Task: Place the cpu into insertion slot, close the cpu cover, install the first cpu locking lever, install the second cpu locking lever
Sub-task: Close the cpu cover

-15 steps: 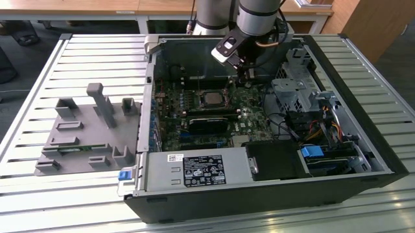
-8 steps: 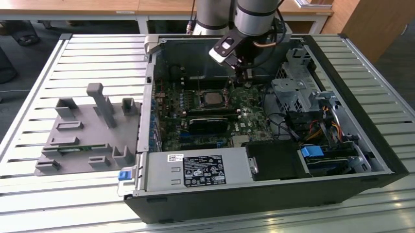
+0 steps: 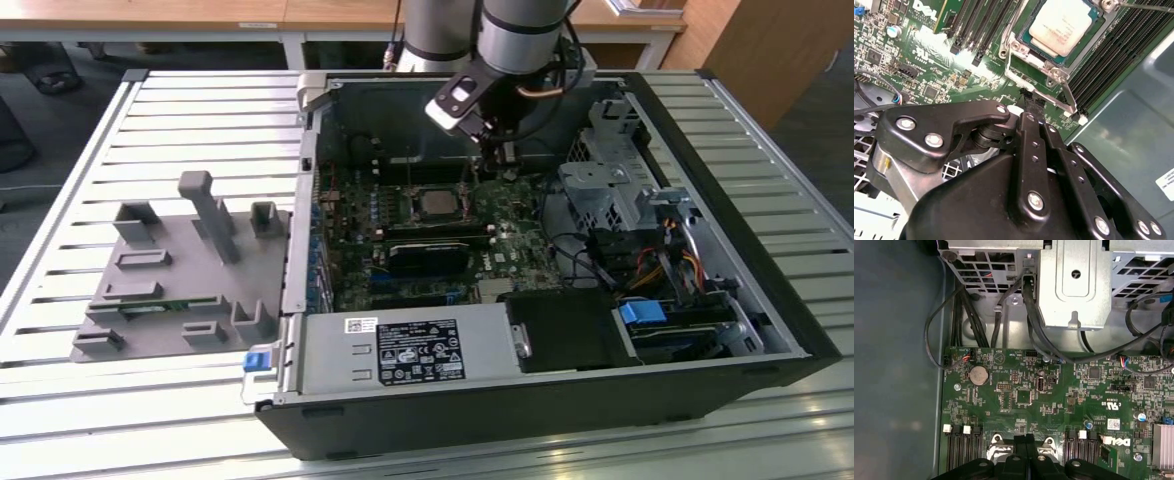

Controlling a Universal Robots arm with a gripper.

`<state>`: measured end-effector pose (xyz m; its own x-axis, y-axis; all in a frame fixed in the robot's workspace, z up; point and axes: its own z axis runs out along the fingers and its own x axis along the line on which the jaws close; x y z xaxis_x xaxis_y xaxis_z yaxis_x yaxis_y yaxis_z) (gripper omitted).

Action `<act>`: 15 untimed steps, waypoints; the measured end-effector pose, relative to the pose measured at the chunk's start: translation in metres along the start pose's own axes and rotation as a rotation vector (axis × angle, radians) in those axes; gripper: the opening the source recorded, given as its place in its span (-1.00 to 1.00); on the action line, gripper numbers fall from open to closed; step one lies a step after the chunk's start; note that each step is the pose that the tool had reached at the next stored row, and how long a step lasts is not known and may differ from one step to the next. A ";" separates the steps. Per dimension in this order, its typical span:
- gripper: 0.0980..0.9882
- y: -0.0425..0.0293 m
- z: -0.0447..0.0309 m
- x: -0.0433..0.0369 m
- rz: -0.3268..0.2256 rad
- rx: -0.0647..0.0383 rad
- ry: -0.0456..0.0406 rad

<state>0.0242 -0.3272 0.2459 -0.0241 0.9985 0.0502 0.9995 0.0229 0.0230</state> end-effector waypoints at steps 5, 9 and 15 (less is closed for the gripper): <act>-0.98 -0.0032 0.0001 0.0001 0.000 0.000 0.0000; -0.98 -0.0049 0.0002 0.0001 0.000 0.000 0.0000; -0.98 -0.0091 0.0004 0.0002 0.000 0.000 0.0000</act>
<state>0.0152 -0.3272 0.2453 -0.0240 0.9984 0.0502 0.9995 0.0229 0.0231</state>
